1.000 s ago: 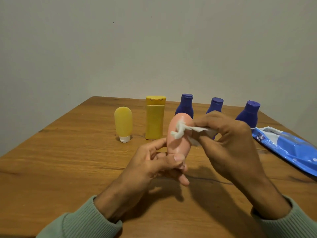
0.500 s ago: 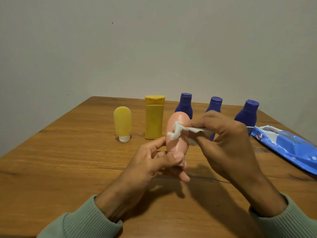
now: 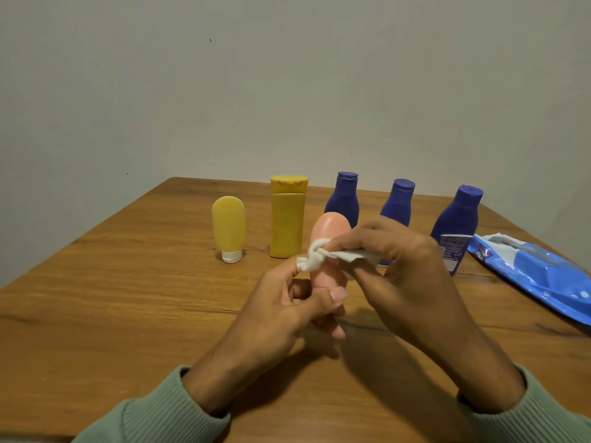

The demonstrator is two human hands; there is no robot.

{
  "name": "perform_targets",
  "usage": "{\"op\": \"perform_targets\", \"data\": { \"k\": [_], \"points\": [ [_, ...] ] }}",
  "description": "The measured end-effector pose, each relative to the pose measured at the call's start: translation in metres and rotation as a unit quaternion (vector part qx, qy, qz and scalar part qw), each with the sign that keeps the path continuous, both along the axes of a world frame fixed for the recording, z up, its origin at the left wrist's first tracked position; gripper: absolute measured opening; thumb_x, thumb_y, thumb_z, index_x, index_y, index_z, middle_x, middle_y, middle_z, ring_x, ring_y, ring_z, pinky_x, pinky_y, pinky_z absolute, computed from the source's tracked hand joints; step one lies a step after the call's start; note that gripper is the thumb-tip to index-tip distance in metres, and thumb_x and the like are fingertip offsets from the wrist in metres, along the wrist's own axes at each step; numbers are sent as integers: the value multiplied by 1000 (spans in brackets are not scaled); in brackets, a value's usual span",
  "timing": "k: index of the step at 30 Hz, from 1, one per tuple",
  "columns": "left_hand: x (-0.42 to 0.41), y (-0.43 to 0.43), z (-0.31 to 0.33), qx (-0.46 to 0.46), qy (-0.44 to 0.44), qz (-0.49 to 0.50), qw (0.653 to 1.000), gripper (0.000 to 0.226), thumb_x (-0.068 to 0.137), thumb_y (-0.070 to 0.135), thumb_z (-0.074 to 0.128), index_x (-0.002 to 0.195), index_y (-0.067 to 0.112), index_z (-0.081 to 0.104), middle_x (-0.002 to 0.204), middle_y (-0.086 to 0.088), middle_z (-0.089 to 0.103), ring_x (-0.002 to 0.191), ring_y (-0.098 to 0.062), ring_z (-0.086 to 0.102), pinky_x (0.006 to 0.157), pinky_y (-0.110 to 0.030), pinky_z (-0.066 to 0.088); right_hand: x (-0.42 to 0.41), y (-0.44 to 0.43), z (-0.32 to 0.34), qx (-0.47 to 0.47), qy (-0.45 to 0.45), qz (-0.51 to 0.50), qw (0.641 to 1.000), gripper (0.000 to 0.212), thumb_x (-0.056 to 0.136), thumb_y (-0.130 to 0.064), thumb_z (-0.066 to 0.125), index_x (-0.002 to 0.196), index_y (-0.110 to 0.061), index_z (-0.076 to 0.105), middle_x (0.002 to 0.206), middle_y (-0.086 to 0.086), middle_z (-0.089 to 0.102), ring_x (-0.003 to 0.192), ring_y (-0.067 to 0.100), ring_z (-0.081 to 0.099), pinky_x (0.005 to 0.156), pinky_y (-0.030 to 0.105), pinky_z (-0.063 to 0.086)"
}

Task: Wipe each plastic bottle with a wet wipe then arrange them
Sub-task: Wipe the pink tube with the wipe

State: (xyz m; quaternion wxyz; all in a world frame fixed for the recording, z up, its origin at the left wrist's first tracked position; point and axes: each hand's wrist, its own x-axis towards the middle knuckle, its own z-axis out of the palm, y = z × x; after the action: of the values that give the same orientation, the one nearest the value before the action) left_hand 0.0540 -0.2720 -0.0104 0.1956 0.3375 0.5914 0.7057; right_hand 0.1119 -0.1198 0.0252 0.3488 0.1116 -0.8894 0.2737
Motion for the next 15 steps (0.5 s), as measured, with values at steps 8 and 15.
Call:
{"op": "perform_targets", "data": {
  "k": [8,15],
  "points": [
    [2,-1,-2,-18,11,-18,1000,33,83,15,69,116,18,64,84,-14,65,71,-36,65,66,-57,58,1,8,5,5,29,-25,999,25,79,0,66,99,-15,69,93,-10,62,90,1,57,78,10,45],
    [2,-3,-1,-36,-3,-14,999,44,82,19,70,124,15,57,88,-17,68,72,-40,66,67,-65,55,1,4,3,-8,13,-36,999,26,79,-4,65,101,-18,69,92,-16,58,91,-3,55,79,7,43]
  ]
}}
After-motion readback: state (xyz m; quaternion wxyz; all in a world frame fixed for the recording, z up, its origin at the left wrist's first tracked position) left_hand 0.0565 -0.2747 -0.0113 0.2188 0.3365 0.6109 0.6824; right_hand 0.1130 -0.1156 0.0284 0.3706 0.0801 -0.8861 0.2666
